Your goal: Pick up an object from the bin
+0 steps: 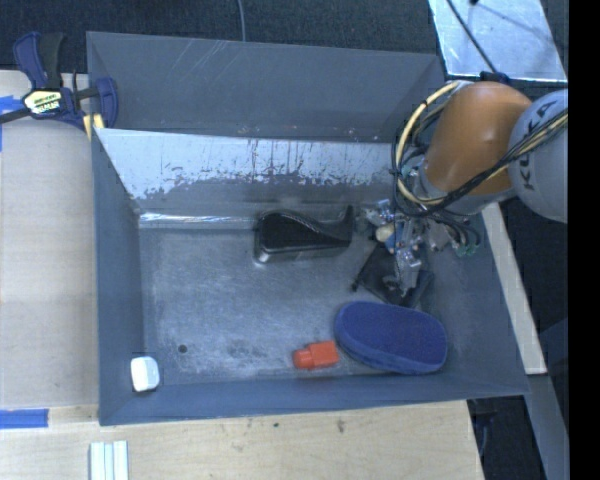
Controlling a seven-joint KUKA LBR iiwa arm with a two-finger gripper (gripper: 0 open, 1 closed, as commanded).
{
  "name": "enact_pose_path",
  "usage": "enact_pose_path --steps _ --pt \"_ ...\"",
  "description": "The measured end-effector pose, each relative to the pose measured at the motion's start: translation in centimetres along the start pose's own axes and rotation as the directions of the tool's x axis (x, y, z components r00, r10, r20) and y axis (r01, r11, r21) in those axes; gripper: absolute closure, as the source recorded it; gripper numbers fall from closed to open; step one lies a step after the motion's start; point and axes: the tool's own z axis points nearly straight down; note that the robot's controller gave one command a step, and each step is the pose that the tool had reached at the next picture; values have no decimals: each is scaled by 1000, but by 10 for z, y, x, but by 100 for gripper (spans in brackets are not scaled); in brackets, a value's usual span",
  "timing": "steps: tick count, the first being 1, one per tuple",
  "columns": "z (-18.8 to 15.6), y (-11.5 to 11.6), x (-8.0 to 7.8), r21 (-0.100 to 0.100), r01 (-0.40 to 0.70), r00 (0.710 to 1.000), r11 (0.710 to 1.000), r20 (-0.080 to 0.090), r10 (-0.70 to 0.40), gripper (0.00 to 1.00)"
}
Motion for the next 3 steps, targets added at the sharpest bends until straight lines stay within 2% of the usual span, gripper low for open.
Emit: enact_pose_path --steps 1,2,3 --pt "0 0 0 0 0 1000 1000 1 0 100" --pt "0 0 0 0 0 1000 1000 0 0 0" --pt "-62 18 23 1 106 994 994 1 -106 0"
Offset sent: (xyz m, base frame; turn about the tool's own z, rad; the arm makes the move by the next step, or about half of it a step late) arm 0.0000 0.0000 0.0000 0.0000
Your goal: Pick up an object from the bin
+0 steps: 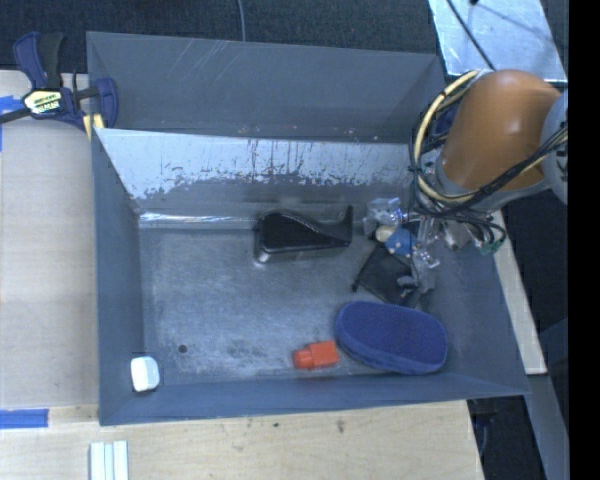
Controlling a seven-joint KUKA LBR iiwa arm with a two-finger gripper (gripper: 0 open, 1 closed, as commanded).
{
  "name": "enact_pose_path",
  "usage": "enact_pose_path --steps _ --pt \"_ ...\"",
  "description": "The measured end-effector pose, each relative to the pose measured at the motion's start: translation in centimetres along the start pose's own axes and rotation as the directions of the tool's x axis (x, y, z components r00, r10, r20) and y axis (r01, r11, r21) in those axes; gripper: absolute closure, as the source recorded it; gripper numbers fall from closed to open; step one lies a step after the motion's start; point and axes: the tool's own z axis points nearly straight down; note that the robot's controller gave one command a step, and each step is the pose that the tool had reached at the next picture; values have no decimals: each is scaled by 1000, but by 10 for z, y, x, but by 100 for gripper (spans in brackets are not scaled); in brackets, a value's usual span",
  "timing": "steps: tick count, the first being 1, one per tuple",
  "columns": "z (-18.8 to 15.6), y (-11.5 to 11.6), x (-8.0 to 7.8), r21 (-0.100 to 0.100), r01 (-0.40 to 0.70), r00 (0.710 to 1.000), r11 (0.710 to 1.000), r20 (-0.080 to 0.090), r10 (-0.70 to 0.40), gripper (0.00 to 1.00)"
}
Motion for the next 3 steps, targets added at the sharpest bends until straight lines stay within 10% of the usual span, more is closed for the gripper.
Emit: enact_pose_path --steps 1,2,3 --pt "68 -17 -17 -2 -122 992 992 -4 122 0" --pt "64 -18 -19 0 -122 993 993 2 122 100" --pt "-78 -13 -7 4 -126 992 992 7 126 100"
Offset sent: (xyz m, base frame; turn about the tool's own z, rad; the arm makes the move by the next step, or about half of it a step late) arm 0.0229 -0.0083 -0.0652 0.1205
